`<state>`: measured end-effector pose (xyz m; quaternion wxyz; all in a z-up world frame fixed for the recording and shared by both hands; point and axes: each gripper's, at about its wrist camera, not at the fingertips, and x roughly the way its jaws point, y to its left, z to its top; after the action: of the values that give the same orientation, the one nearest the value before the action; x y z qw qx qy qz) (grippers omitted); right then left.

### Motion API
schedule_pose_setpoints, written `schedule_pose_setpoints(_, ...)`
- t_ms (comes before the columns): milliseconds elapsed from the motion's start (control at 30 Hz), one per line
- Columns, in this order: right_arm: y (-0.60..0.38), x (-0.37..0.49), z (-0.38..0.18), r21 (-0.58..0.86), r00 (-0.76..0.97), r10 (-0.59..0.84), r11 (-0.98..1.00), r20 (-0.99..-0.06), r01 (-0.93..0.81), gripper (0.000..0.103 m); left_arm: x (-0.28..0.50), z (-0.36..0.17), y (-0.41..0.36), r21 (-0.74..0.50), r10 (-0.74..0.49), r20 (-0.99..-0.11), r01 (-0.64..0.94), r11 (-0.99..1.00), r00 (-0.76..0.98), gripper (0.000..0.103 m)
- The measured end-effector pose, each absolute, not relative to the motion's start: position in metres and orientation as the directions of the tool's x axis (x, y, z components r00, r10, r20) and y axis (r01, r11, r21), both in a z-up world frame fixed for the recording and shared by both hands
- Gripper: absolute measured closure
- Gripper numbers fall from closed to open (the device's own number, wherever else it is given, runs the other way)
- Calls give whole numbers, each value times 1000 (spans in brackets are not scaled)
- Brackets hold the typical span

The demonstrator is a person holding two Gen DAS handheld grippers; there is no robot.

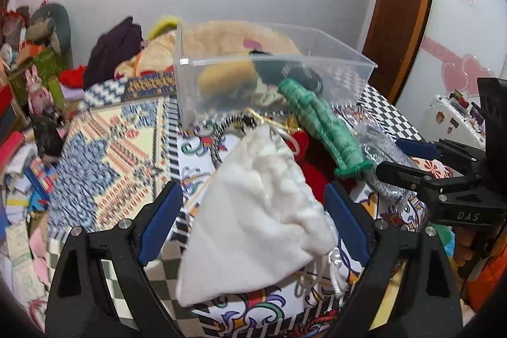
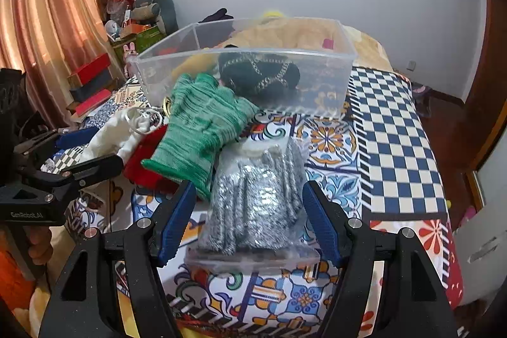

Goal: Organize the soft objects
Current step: 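Grasp the bagged grey gloves with the right tool while the left tool grasps the white drawstring bag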

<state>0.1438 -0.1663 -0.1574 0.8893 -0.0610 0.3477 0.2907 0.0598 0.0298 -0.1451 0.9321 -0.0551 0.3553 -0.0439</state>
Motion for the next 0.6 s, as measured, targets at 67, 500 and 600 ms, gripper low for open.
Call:
schedule_pose_setpoints(67,-168,144,-160,105,585,477,825,-656,-555,36,60,-151,32,-142,-118,-666,31,989,737,12)
schedule_pose_setpoints(500,-179,141,-161,190,555,524,815,-646,-548,62,53,-157,43,-172,-122,-665,8,985,736,68)
schedule_pose_setpoints(600,-182,138,-157,189,567,523,818,-636,-543,65,49,-149,43,-160,-113,-645,10,987,756,72)
